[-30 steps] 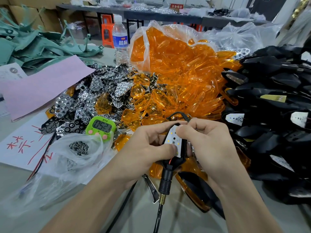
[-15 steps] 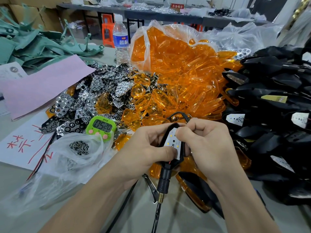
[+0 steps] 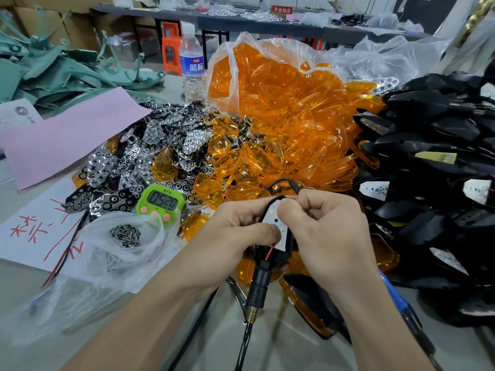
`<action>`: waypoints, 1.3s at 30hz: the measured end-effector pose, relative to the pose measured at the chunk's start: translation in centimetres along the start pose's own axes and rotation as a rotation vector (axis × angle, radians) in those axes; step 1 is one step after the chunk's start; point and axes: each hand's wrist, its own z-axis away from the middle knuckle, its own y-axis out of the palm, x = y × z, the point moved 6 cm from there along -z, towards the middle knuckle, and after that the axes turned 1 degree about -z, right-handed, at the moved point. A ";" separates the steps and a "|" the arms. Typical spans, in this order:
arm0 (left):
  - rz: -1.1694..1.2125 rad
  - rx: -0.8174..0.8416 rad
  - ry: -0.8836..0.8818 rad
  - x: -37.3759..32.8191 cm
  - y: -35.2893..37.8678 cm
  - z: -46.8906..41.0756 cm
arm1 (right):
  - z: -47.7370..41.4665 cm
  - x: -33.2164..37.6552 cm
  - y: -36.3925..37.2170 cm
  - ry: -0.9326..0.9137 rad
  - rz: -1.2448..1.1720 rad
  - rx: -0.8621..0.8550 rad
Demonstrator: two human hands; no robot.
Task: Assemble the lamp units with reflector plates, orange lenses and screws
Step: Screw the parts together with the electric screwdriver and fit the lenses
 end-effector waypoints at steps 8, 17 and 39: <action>-0.061 -0.046 0.032 -0.1 0.1 0.1 | -0.3 -0.8 0.2 0.028 -0.113 0.094; -0.142 -0.154 0.032 0.1 -0.8 0.2 | -0.4 -1.0 0.4 0.016 -0.141 0.176; -0.213 -0.217 0.065 0.1 -0.8 0.1 | 0.0 -0.9 0.5 -0.031 0.064 0.096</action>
